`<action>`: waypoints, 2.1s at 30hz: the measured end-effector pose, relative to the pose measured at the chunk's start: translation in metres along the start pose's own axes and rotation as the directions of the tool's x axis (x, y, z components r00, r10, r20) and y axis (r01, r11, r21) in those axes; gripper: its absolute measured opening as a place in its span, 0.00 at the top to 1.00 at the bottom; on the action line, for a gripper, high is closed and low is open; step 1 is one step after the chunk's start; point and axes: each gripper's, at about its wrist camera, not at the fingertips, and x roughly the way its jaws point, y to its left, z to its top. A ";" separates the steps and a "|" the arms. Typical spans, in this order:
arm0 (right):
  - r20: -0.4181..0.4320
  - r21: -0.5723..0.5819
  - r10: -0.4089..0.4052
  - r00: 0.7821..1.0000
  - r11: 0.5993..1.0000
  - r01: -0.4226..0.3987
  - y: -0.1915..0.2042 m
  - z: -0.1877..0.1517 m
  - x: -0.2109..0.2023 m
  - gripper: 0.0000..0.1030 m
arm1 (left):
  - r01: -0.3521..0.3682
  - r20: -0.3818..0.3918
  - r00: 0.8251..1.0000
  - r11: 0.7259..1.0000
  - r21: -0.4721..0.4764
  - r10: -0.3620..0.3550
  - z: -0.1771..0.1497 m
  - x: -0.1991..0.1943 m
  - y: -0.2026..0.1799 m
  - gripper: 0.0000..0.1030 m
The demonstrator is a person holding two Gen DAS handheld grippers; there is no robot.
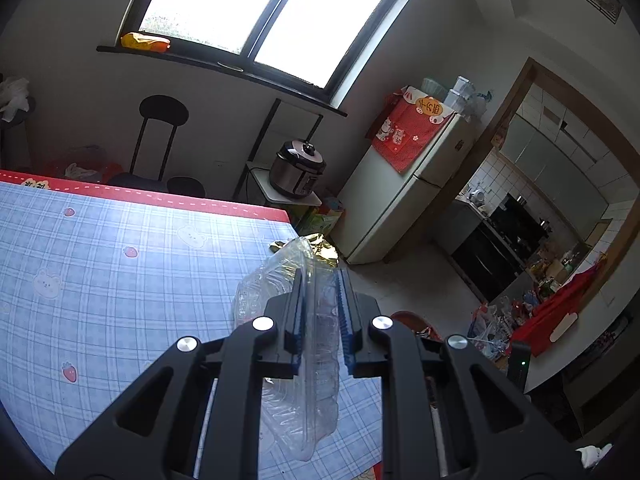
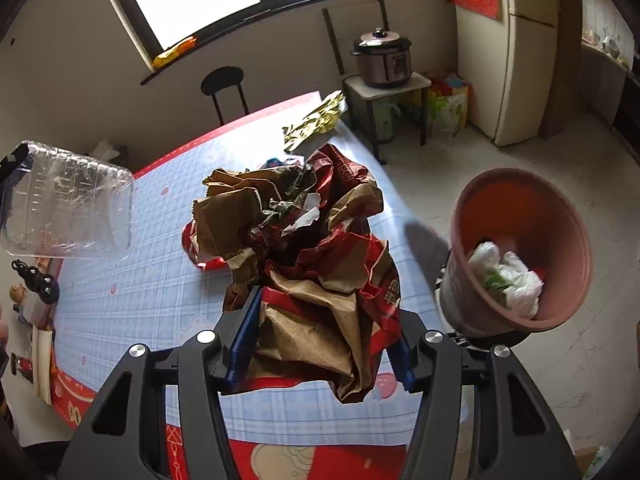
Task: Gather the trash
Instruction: 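Carry the paper wrapper over the bin and release it with the right tool, then carry the clear container over the bin and release it with the left tool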
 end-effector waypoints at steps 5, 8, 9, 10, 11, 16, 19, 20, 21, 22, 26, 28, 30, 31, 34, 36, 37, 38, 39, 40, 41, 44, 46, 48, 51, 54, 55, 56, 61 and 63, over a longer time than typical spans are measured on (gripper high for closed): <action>0.072 0.078 -0.133 0.989 0.989 0.127 -0.063 0.030 -0.026 0.47 | 0.009 0.018 1.000 1.000 0.022 -0.009 0.012 0.000 -0.015 0.82; 0.085 0.129 -0.204 0.975 0.973 0.192 -0.104 0.043 -0.035 0.46 | 0.025 0.020 0.999 0.999 0.025 -0.025 0.018 0.004 -0.024 0.82; 0.084 0.147 -0.223 0.971 0.967 0.209 -0.116 0.048 -0.037 0.46 | 0.028 0.022 0.999 0.999 0.029 -0.028 0.020 0.006 -0.027 0.82; 0.086 0.162 -0.240 0.967 0.961 0.224 -0.126 0.051 -0.038 0.46 | 0.031 0.023 0.999 0.999 0.035 -0.032 0.022 0.008 -0.029 0.82; 0.085 0.176 -0.259 0.962 0.954 0.242 -0.135 0.055 -0.039 0.46 | 0.035 0.025 0.999 0.999 0.040 -0.036 0.023 0.009 -0.033 0.82; 0.078 0.236 -0.310 0.947 0.929 0.285 -0.171 0.069 -0.039 0.45 | 0.053 0.020 0.998 0.997 0.056 -0.054 0.026 0.015 -0.046 0.82; 0.067 0.260 -0.310 0.948 0.923 0.283 -0.186 0.076 -0.033 0.41 | 0.058 0.013 0.998 0.996 0.063 -0.059 0.026 0.021 -0.051 0.82; 0.065 0.271 -0.304 0.951 0.922 0.276 -0.188 0.079 -0.031 0.39 | 0.061 0.010 0.998 0.996 0.065 -0.061 0.026 0.022 -0.053 0.82; 0.064 0.282 -0.304 0.951 0.919 0.275 -0.191 0.082 -0.030 0.38 | 0.062 0.007 0.998 0.996 0.067 -0.063 0.027 0.024 -0.054 0.82; 0.068 0.294 -0.310 0.948 0.915 0.278 -0.193 0.085 -0.032 0.35 | 0.065 0.005 0.998 0.995 0.070 -0.065 0.027 0.025 -0.056 0.82; 0.123 0.298 -0.330 0.936 0.912 0.283 -0.189 0.097 -0.048 0.19 | 0.074 -0.006 0.997 0.994 0.085 -0.073 0.029 0.031 -0.062 0.82; 0.141 0.293 -0.333 0.932 0.913 0.282 -0.186 0.097 -0.057 0.14 | 0.081 -0.011 0.997 0.993 0.090 -0.080 0.030 0.034 -0.065 0.82; 0.153 0.293 -0.328 0.932 0.916 0.274 -0.184 0.097 -0.064 0.12 | 0.089 -0.016 0.996 0.991 0.095 -0.088 0.031 0.037 -0.067 0.82; 0.155 0.294 -0.324 0.933 0.917 0.270 -0.182 0.097 -0.067 0.10 | 0.095 -0.019 0.995 0.991 0.099 -0.093 0.032 0.038 -0.069 0.82; 0.165 0.297 -0.319 0.933 0.918 0.262 -0.180 0.094 -0.076 0.08 | 0.113 -0.030 0.993 0.987 0.113 -0.110 0.033 0.045 -0.075 0.82; 0.168 0.303 -0.314 0.934 0.918 0.254 -0.180 0.091 -0.082 0.08 | 0.130 -0.040 0.991 0.984 0.124 -0.126 0.034 0.049 -0.082 0.82; 0.168 0.306 -0.312 0.935 0.918 0.251 -0.179 0.089 -0.085 0.08 | 0.140 -0.046 0.990 0.981 0.131 -0.135 0.034 0.052 -0.087 0.82; 0.167 0.309 -0.310 0.936 0.918 0.249 -0.179 0.086 -0.088 0.07 | 0.151 -0.052 0.988 0.979 0.138 -0.145 0.035 0.055 -0.092 0.82; 0.165 0.311 -0.309 0.936 0.918 0.248 -0.179 0.083 -0.091 0.07 | 0.162 -0.059 0.986 0.976 0.145 -0.155 0.035 0.059 -0.097 0.82; 0.161 0.312 -0.310 0.937 0.917 0.249 -0.180 0.080 -0.094 0.07 | 0.175 -0.065 0.984 0.973 0.151 -0.167 0.036 0.063 -0.102 0.82; 0.157 0.313 -0.313 0.937 0.915 0.253 -0.180 0.077 -0.096 0.07 | 0.189 -0.072 0.981 0.969 0.158 -0.180 0.035 0.067 -0.109 0.82; 0.148 0.320 -0.322 0.935 0.910 0.263 -0.184 0.067 -0.105 0.06 | 0.238 -0.098 0.970 0.956 0.173 -0.223 0.035 0.083 -0.130 0.82; 0.141 0.326 -0.332 0.933 0.905 0.273 -0.188 0.060 -0.112 0.06 | 0.273 -0.120 0.960 0.945 0.180 -0.254 0.033 0.096 -0.145 0.82; 0.133 0.331 -0.341 0.931 0.900 0.282 -0.194 0.052 -0.119 0.06 | 0.308 -0.148 0.947 0.933 0.185 -0.284 0.029 0.111 -0.163 0.82; 0.127 0.345 -0.357 0.926 0.891 0.296 -0.205 0.041 -0.130 0.06 | 0.365 -0.193 0.924 0.913 0.183 -0.331 0.022 0.136 -0.191 0.82; 0.123 0.365 -0.375 0.919 0.878 0.309 -0.217 0.029 -0.142 0.05 | 0.424 -0.243 0.893 0.888 0.176 -0.378 0.011 0.162 -0.221 0.82; 0.122 0.371 -0.381 0.917 0.874 0.314 -0.222 0.025 -0.145 0.05 | 0.443 -0.262 0.882 0.880 0.175 -0.392 0.006 0.171 -0.234 0.82; 0.121 0.378 -0.386 0.914 0.870 0.317 -0.225 0.020 -0.149 0.05 | 0.459 -0.280 0.871 0.871 0.172 -0.404 0.002 0.179 -0.245 0.82; 0.111 0.420 -0.404 0.908 0.847 0.326 -0.244 0.000 -0.162 0.05 | 0.523 -0.356 0.822 0.836 0.168 -0.443 -0.019 0.215 -0.293 0.82; 0.106 0.432 -0.411 0.906 0.839 0.330 -0.250 -0.006 -0.164 0.05 | 0.546 -0.380 0.805 0.818 0.179 -0.455 -0.024 0.228 -0.312 0.82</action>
